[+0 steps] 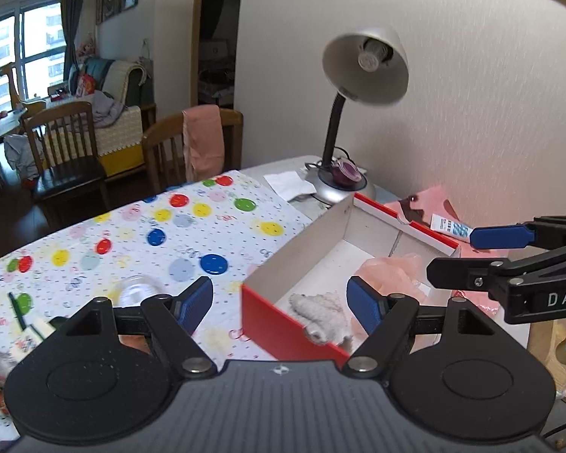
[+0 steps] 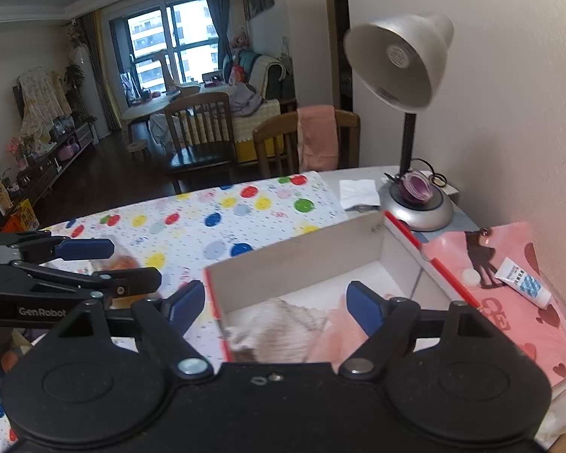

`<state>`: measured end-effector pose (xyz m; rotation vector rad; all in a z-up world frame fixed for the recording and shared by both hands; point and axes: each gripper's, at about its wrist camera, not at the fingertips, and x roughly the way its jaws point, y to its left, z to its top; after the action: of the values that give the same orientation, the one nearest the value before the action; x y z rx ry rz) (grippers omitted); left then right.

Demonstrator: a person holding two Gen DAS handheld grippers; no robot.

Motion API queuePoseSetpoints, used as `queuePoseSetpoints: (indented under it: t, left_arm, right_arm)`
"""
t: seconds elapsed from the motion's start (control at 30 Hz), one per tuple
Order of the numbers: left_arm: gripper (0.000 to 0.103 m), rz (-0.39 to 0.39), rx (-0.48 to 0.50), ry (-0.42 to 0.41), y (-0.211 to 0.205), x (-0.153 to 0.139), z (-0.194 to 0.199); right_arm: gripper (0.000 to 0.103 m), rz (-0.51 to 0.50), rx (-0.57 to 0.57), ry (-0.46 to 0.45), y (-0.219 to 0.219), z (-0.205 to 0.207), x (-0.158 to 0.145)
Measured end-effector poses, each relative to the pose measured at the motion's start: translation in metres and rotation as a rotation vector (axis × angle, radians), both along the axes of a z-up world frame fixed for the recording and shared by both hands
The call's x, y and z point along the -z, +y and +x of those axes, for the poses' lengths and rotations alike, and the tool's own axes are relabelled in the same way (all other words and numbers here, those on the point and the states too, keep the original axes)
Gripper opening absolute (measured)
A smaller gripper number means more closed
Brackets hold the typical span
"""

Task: Organize soft objects
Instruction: 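Open both grippers to drop the towel and puff, then withdraw, then reach the left gripper to the white cloth while the right reaches the plastic bag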

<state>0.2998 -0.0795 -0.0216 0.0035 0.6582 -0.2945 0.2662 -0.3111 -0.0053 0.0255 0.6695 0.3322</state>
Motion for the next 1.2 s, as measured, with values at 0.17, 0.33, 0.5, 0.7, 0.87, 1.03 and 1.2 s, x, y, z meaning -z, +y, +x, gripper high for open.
queuePoseSetpoints:
  t: [0.17, 0.33, 0.5, 0.7, 0.87, 1.03, 1.2]
  left_arm:
    - [0.078, -0.009, -0.009, -0.044, 0.03, -0.015, -0.031]
    - [0.078, -0.026, -0.035, -0.066, 0.064, -0.025, -0.063]
    - [0.083, -0.045, -0.075, -0.081, 0.105, -0.03, -0.092]
    - [0.085, -0.026, -0.137, -0.093, 0.153, -0.025, -0.124]
    - [0.095, -0.05, -0.185, -0.075, 0.191, -0.013, -0.142]
    - [0.101, -0.06, -0.227, -0.069, 0.218, 0.002, -0.159]
    - [0.103, -0.025, -0.26, -0.058, 0.233, 0.02, -0.17]
  right_arm:
    - [0.083, 0.024, -0.022, -0.024, 0.028, -0.021, -0.007]
    - [0.087, 0.043, -0.055, -0.05, 0.059, -0.043, -0.012]
    - [0.091, 0.067, -0.089, -0.066, 0.09, -0.065, -0.013]
    - [0.094, 0.094, -0.134, -0.056, 0.124, -0.085, -0.004]
    - [0.101, 0.111, -0.173, -0.046, 0.148, -0.102, 0.009]
    - [0.103, 0.122, -0.191, -0.029, 0.168, -0.114, 0.022]
    - [0.103, 0.121, -0.186, 0.007, 0.184, -0.117, 0.038]
